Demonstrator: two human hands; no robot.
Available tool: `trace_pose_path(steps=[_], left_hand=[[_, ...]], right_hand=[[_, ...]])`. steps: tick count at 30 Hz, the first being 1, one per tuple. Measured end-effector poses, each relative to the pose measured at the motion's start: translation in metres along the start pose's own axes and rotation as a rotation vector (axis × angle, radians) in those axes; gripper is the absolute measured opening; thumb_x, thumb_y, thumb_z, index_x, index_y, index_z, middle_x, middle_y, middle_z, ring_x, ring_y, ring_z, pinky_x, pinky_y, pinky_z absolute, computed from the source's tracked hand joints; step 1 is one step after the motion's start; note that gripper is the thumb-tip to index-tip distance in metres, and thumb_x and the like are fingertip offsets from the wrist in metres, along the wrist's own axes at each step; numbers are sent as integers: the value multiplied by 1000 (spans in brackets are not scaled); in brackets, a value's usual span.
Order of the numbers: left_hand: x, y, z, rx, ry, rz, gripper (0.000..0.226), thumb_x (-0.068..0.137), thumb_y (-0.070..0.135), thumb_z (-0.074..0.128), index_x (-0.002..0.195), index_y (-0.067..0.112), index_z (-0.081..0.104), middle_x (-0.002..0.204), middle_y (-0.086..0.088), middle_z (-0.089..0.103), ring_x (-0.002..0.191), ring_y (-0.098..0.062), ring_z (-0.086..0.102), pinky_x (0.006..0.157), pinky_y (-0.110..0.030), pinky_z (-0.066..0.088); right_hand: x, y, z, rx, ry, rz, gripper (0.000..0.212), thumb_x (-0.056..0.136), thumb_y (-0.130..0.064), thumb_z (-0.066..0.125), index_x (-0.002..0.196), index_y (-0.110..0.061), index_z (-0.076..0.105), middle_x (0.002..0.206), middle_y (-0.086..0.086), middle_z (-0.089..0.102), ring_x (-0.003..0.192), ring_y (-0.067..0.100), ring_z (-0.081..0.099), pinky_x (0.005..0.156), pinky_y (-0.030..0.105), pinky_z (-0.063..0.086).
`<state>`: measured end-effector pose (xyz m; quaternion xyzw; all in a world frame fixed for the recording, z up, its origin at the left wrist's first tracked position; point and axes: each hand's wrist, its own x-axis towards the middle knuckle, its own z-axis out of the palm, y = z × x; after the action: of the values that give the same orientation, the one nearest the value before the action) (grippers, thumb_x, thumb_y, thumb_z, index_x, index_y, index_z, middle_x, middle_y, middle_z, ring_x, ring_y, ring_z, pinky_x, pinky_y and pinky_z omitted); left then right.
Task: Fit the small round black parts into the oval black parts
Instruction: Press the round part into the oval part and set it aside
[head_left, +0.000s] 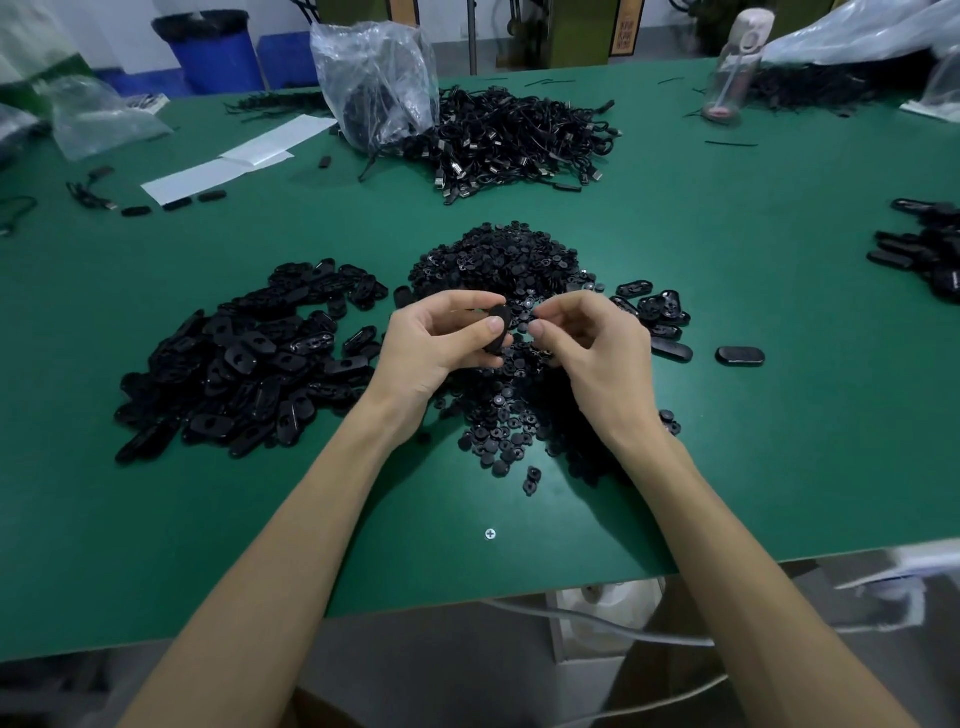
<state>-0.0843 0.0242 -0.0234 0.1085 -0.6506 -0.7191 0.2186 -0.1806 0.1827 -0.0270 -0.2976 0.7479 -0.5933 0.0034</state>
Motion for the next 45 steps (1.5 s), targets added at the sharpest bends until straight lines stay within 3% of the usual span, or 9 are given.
trace_pose_path(steps=[6,13,17,24,28,33,39,45], left_hand=[[-1,-2,1,-38,4,-46,25,92,1,75,117,2,74,100,-22,75,97,-36,75,85,-35,62],[0,-3,1,-37,-28,-58,27,95,1,71,122,2,72,106,-20,78,98,-35,77,85,-34,62],[0,-4,1,-9,-72,-59,31,96,-1,68,127,3,70,108,-17,78,98,-31,77,84,-34,62],[-2,-7,10,293,-45,218,16,96,-7,65,106,0,75,93,-7,78,77,-19,76,60,-33,62],[-4,-9,12,463,4,414,16,92,-2,75,105,4,80,106,-9,71,81,-25,75,60,-33,62],[-3,-11,9,606,22,563,14,90,8,80,103,4,81,106,-10,70,79,-20,73,60,-31,63],[-3,-10,10,571,43,518,8,90,7,80,97,4,79,100,-10,69,71,-23,73,58,-34,62],[-2,-6,13,459,90,392,1,92,5,77,91,5,77,96,-13,69,67,-18,73,60,-28,60]], right_hand=[[2,1,-2,245,8,73,4,93,-11,75,95,-15,73,78,-5,73,65,7,65,55,21,47],[3,5,-3,453,-79,185,8,96,-8,72,103,-7,75,88,4,76,81,12,71,63,25,50],[4,5,-3,480,-103,175,12,97,-10,71,106,-3,75,88,6,77,78,11,70,60,22,48],[3,6,-1,488,-115,209,9,95,-13,73,100,-5,76,82,4,77,75,11,70,61,19,51],[3,6,-2,525,-112,239,12,95,-14,73,102,-4,76,87,7,78,81,12,72,66,20,54],[2,5,-1,523,-147,206,7,94,-9,74,99,-6,76,85,9,79,78,14,74,71,21,57],[1,4,-1,476,-168,153,6,93,-10,75,96,-5,76,82,10,78,75,15,73,70,22,58],[1,3,1,486,-201,137,14,93,-2,72,107,1,74,91,10,78,83,17,74,77,24,59]])
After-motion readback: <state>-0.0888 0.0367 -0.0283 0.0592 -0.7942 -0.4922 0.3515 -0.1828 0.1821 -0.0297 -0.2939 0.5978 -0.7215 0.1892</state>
